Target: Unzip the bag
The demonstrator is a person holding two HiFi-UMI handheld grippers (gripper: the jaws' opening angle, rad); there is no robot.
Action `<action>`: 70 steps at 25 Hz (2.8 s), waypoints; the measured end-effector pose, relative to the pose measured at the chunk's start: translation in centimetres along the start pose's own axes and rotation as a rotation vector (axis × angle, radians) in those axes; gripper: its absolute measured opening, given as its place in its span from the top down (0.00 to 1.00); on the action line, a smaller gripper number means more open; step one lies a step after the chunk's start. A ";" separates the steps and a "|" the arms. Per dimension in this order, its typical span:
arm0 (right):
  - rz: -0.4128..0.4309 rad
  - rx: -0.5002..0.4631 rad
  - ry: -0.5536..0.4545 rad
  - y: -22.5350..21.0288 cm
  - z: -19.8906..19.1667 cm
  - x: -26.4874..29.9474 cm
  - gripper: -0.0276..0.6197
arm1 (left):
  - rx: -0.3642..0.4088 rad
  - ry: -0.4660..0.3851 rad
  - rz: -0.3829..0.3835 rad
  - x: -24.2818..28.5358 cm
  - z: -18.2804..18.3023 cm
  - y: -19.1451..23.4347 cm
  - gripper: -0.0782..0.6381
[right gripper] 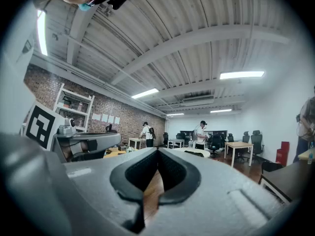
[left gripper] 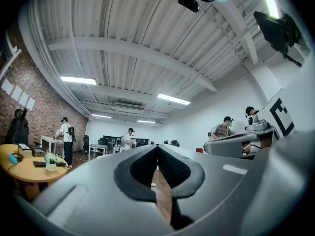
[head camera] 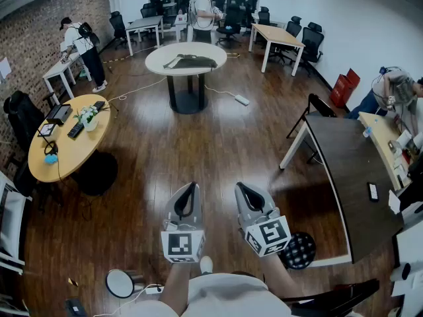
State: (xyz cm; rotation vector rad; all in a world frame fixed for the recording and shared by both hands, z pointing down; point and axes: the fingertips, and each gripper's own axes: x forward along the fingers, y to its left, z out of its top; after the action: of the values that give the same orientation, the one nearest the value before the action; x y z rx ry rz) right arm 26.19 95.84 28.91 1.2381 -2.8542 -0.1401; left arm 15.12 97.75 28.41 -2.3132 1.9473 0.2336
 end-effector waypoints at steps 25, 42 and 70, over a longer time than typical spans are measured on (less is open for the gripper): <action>0.062 0.074 -0.045 -17.8 -3.2 35.5 0.97 | 0.083 0.056 0.040 33.6 -7.4 16.6 0.87; 0.083 0.058 0.149 -30.2 -13.3 57.0 0.97 | 0.036 0.170 -0.039 58.9 -17.9 24.8 0.87; -0.084 0.063 0.121 -67.7 -15.5 105.1 0.97 | 0.002 0.185 -0.140 113.4 -29.1 42.8 0.87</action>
State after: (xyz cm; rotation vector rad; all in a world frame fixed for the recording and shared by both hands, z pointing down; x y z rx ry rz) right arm 4.47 -28.00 36.92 1.3297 -2.7251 0.0234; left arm -6.81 -24.65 36.50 -2.5379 1.8490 0.0055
